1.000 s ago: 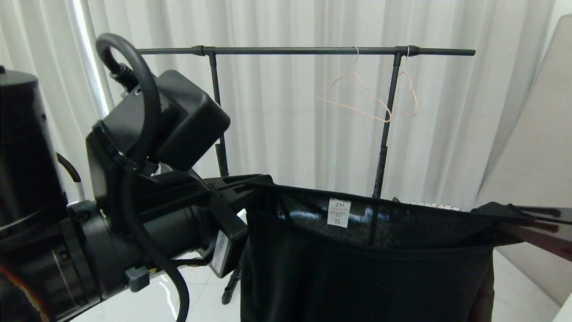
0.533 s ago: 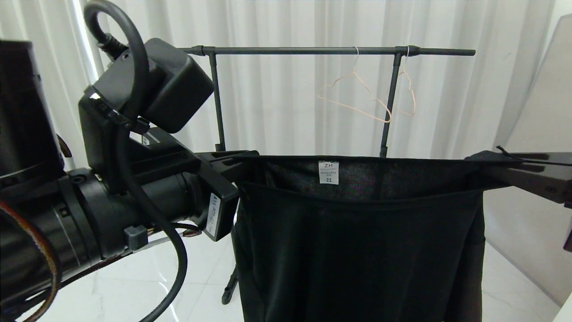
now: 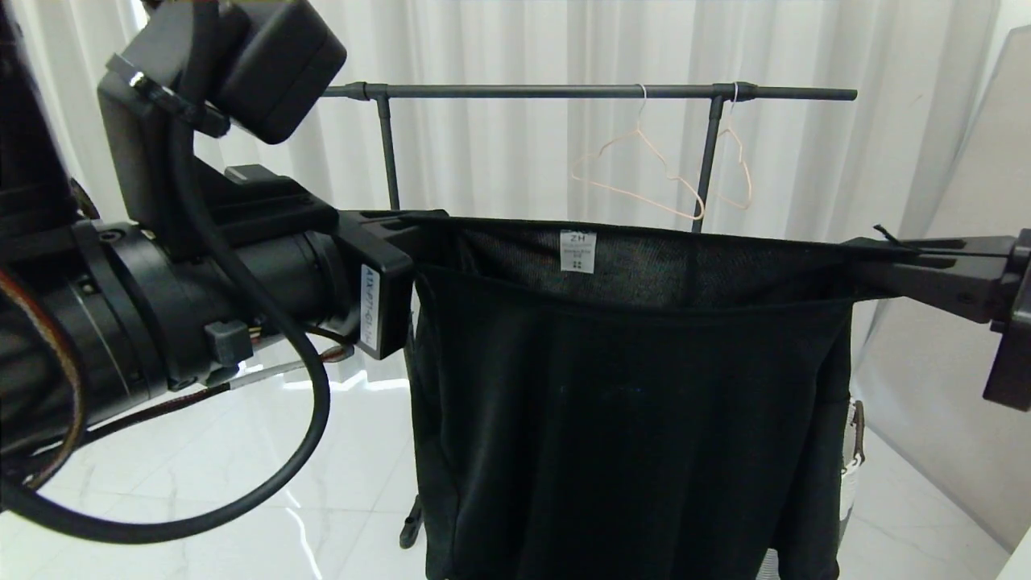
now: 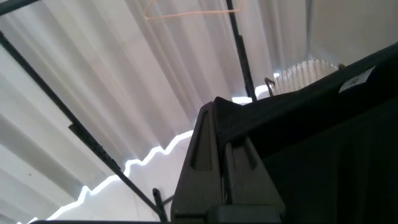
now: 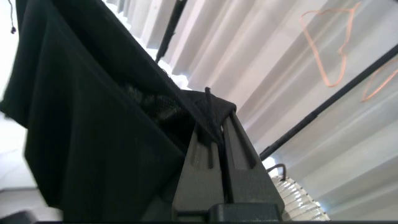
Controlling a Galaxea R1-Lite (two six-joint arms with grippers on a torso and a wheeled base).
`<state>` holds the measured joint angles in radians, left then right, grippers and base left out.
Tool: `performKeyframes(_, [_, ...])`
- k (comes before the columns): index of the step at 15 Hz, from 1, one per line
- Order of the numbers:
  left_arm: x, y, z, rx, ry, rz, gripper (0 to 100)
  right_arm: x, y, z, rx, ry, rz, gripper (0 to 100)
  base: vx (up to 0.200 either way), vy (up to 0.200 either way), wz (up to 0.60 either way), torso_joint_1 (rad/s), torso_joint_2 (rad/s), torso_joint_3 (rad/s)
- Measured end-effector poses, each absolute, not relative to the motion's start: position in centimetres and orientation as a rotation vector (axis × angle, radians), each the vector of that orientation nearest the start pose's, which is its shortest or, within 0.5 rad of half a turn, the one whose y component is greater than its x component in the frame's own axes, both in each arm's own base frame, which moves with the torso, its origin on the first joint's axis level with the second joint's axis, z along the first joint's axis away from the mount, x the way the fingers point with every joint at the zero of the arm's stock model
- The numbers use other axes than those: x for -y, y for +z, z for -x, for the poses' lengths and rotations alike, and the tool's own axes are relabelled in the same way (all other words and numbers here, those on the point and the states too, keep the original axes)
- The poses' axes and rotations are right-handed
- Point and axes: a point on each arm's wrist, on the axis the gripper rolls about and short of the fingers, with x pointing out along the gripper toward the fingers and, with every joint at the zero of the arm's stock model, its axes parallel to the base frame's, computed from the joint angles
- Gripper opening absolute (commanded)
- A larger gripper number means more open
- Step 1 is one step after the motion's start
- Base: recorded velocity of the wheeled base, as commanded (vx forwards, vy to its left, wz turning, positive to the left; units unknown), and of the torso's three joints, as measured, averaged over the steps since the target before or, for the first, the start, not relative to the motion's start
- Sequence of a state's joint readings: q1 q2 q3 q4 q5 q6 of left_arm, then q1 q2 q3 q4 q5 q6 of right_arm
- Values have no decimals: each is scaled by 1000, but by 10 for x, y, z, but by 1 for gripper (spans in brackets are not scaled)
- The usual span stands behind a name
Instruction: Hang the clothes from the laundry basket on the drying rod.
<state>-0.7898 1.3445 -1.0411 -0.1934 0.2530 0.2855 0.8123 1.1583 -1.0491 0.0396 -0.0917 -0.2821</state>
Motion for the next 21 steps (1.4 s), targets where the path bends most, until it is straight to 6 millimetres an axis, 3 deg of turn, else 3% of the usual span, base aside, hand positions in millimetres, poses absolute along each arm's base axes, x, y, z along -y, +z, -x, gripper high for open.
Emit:
performKeyframes(4, [155, 303, -164, -15, -537, -331, 0, -122, 323, -122, 3, 714, 316, 0, 0, 0, 0, 0, 0, 0])
performKeyframes(14, [159, 301, -170, -21, -532, -357, 0, -128, 316, -130, -36, 698, 334, 0, 0, 0, 0, 0, 0, 0])
performKeyframes(15, [160, 301, -171, -24, -532, -359, 0, -127, 314, -130, -54, 700, 343, 100, 0, 0, 0, 0, 0, 0])
performKeyframes(21, [151, 295, -189, -64, -415, -379, 0, -111, 295, -113, -103, 741, 363, 100, 0, 0, 0, 0, 0, 0])
